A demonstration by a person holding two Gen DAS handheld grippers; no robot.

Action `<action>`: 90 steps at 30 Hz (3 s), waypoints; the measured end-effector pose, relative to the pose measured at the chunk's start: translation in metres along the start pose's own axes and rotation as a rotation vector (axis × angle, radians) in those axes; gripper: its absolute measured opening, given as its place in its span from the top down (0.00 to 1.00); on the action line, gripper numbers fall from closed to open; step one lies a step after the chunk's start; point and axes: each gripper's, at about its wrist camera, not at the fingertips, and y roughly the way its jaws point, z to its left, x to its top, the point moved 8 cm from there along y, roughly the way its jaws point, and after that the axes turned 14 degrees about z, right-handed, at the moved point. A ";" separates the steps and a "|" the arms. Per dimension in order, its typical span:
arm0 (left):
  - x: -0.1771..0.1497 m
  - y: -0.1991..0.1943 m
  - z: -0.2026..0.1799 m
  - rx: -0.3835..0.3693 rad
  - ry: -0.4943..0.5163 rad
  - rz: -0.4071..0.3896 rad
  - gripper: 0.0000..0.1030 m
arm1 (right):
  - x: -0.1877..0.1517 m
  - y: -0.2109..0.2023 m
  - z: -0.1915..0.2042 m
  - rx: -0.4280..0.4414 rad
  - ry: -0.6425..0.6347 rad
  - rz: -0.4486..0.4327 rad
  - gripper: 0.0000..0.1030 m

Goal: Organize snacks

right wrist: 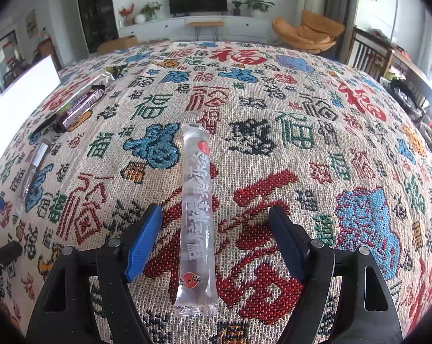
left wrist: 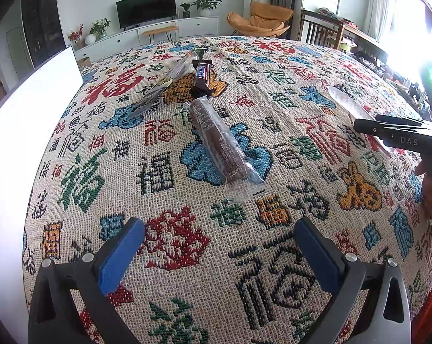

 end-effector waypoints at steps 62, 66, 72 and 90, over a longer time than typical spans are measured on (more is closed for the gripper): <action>0.035 -0.007 0.003 -0.205 -0.164 0.056 0.82 | 0.000 -0.003 -0.002 0.023 0.005 -0.009 0.23; 0.016 -0.030 0.006 -0.267 -0.184 0.026 0.82 | -0.001 -0.003 -0.002 0.029 0.004 -0.009 0.22; -0.005 -0.060 0.014 -0.299 -0.206 -0.029 0.82 | 0.010 -0.005 -0.002 0.233 0.032 0.201 0.15; -0.023 -0.145 0.052 -0.432 -0.318 -0.212 0.82 | 0.029 -0.018 0.032 0.190 0.015 0.348 0.82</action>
